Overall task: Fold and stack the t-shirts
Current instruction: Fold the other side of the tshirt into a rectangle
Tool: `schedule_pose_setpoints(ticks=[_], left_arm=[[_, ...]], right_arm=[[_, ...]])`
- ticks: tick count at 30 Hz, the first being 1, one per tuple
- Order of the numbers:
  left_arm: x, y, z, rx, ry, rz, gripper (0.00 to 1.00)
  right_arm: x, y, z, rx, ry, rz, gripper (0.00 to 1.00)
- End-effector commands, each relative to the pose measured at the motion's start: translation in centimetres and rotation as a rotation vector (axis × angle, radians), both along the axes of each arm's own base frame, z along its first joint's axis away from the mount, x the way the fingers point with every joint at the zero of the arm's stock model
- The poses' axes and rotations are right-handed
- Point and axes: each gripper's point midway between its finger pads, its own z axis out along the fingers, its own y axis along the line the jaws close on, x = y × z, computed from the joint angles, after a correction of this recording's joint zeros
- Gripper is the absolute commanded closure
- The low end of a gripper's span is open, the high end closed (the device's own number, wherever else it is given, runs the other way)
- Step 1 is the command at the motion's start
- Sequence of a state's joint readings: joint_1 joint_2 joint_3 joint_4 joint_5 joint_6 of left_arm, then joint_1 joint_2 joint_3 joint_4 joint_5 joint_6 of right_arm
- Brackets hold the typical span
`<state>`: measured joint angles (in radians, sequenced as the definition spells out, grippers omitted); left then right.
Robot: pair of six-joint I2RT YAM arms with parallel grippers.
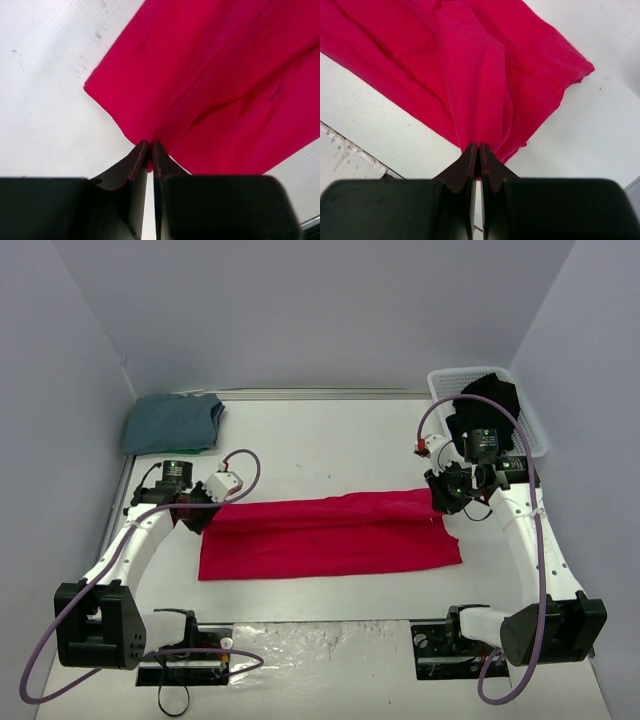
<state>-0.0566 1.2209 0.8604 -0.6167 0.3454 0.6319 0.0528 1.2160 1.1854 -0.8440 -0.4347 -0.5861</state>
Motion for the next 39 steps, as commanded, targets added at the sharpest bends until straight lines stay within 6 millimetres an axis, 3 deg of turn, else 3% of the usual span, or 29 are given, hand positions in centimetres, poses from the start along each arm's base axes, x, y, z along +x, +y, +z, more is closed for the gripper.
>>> schedule_pose_setpoints(ticks=[1,4,5,7,9,19,33,39], left_arm=[[-1.7,0.0,-0.4,0.007,0.041,-0.073,0.90],[-2.8,-0.3,-1.1,0.009,0.071,-0.134,0.82],[-3.2,-0.5,-1.3,0.006,0.082,-0.151,0.81],[-3.6,-0.6,-1.5,0.011,0.094,-0.177,0.78],[-3.8,-0.5,-1.5,0.013,0.093,-0.181,0.78],[-2.7,-0.6,-0.8,0.006,0.062,-0.152,0.78],[0.2,-1.3,2.1,-0.106,-0.069,0.052,0.78],[0.4,-0.8,1.9,-0.087,-0.064,0.077,0.78]], right_arm=[[-1.5,-1.0,-1.4,-0.046,0.089,-0.009,1.00],[-1.8,-1.1,-2.3,-0.057,0.143,-0.006,0.97],[-1.9,-1.2,-2.5,-0.062,0.155,-0.009,0.76],[-2.2,-1.2,-3.1,-0.068,0.196,-0.002,0.63],[-2.3,-1.3,-3.4,-0.070,0.219,-0.002,0.55],[-0.9,-0.9,-3.0,-0.063,0.220,0.019,0.48],[3.5,2.5,-7.8,0.101,0.405,0.162,0.53],[4.5,2.9,-9.9,0.124,0.462,0.185,0.54]])
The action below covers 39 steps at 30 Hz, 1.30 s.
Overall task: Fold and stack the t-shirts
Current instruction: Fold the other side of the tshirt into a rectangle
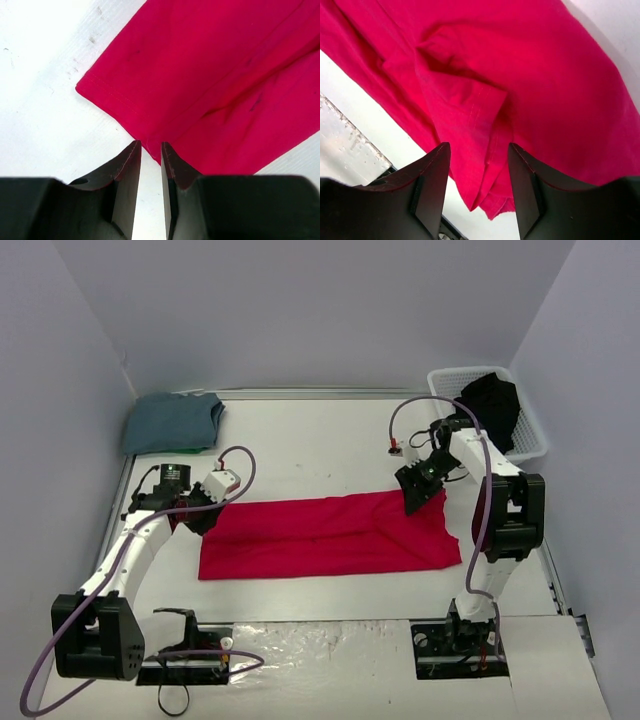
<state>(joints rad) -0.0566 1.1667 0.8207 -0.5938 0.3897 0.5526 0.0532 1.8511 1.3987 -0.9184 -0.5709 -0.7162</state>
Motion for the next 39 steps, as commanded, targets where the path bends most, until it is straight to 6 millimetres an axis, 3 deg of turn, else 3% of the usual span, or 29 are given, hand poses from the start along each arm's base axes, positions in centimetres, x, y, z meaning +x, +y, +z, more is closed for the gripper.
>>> schedule_pose_setpoints(ticks=[1,8,13,20,26,33,39], left_arm=[[1.1,0.2,1.6,-0.008,-0.049,0.036,0.78],[1.3,0.4,1.3,-0.007,-0.042,0.053,0.78],[1.4,0.5,1.2,-0.004,-0.035,0.058,0.78],[1.3,0.5,1.2,-0.006,-0.037,0.061,0.78],[1.3,0.3,1.5,-0.016,-0.048,0.060,0.78],[1.0,0.3,1.9,-0.016,-0.060,0.062,0.78],[1.0,0.4,2.5,-0.017,-0.079,0.066,0.78]], right_arm=[[0.1,0.9,0.3,0.051,0.023,0.032,0.55],[-0.1,1.1,-1.9,0.067,0.087,0.055,0.57],[-0.2,1.4,-2.4,0.078,0.105,0.065,0.63],[-0.5,2.0,-2.0,0.076,0.099,0.078,1.00],[-1.4,2.5,0.1,0.070,0.059,0.085,1.00],[-4.6,3.2,2.4,0.034,0.031,0.150,1.00],[-7.3,3.0,2.7,0.020,0.078,0.198,1.00]])
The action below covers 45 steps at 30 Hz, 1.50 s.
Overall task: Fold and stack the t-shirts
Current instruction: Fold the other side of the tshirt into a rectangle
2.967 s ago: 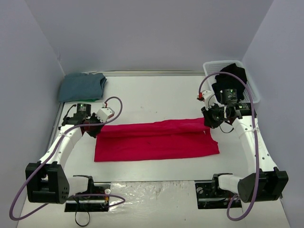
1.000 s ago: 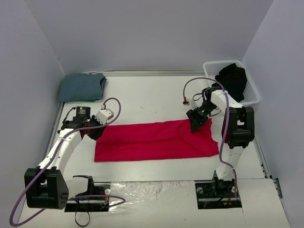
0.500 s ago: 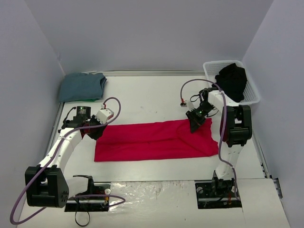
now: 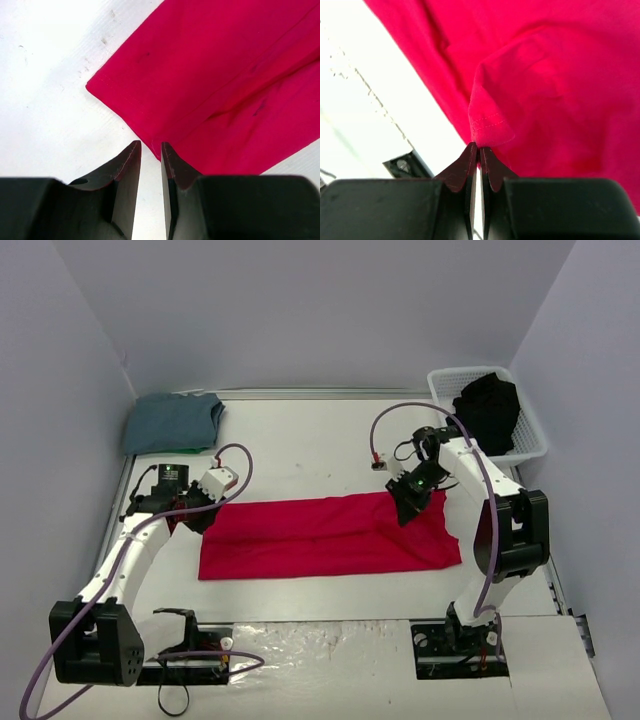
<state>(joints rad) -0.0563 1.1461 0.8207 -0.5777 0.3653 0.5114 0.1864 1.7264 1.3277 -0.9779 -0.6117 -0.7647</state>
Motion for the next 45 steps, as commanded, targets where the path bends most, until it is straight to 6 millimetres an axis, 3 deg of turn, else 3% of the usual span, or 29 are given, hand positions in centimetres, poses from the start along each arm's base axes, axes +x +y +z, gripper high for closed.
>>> schedule_pose_setpoints(ticks=[1,11,13,21,30,35,38,45], left_arm=[[0.6,0.1,1.9,-0.014,-0.055,0.016,0.78],[0.7,0.1,1.9,-0.013,-0.059,0.020,0.78],[0.7,0.1,1.7,-0.013,-0.053,0.018,0.78],[0.7,0.2,1.4,-0.009,-0.047,0.023,0.77],[0.7,0.2,1.5,-0.013,-0.053,0.022,0.77],[0.7,0.1,1.5,-0.016,-0.060,0.023,0.77],[0.7,0.1,1.6,-0.018,-0.062,0.024,0.77],[0.7,0.1,1.6,-0.019,-0.067,0.027,0.77]], right_arm=[[-3.4,-0.8,0.4,-0.037,0.098,0.035,1.00],[-6.3,0.3,0.3,-0.028,0.184,0.102,0.96],[-6.7,0.9,0.3,-0.014,0.193,0.117,0.83],[-7.4,2.1,0.9,0.044,0.219,0.164,0.73],[-5.7,1.9,1.6,0.024,0.154,0.146,0.72],[-1.4,0.1,1.3,-0.087,0.003,0.007,0.77],[-0.3,-0.7,0.8,-0.131,-0.011,-0.031,0.85],[1.6,-3.0,-0.5,-0.229,-0.038,-0.100,0.89]])
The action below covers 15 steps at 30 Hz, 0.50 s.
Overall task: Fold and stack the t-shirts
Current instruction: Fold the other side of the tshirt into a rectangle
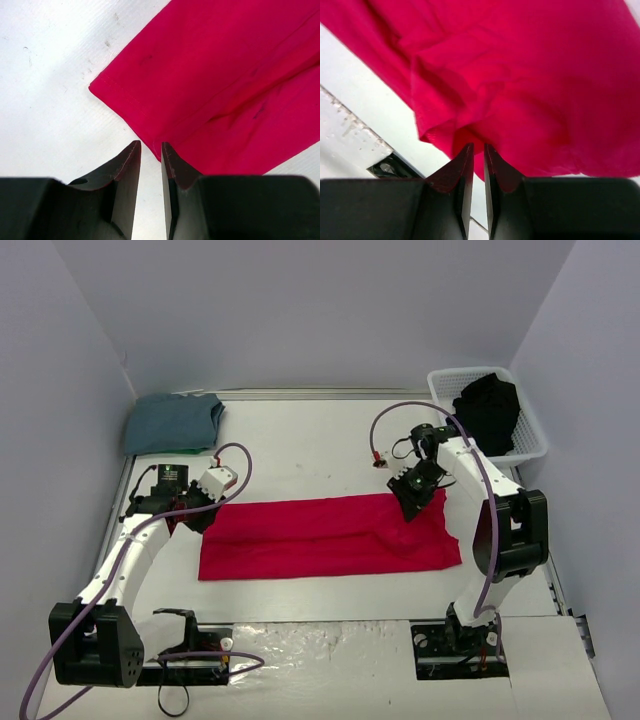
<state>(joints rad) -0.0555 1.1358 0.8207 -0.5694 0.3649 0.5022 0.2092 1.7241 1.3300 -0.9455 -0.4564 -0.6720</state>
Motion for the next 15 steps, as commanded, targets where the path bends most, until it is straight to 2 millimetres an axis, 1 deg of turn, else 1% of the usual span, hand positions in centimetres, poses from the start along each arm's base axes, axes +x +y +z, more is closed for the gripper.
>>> schedule_pose_setpoints(ticks=[1,6,10,15], left_arm=[[0.5,0.1,1.3,-0.013,-0.050,0.016,0.77],[0.5,0.1,1.2,-0.014,-0.050,0.017,0.78],[0.5,0.1,1.1,-0.014,-0.045,0.018,0.77],[0.4,0.2,1.0,-0.011,-0.044,0.018,0.78]], right_arm=[[0.8,-1.6,0.0,-0.087,-0.008,-0.047,0.89],[0.4,-2.2,-0.5,-0.129,0.004,-0.050,0.90],[-0.4,-2.3,-1.2,-0.167,0.028,-0.033,0.90],[-1.8,-1.5,-2.2,-0.207,0.074,0.009,0.90]])
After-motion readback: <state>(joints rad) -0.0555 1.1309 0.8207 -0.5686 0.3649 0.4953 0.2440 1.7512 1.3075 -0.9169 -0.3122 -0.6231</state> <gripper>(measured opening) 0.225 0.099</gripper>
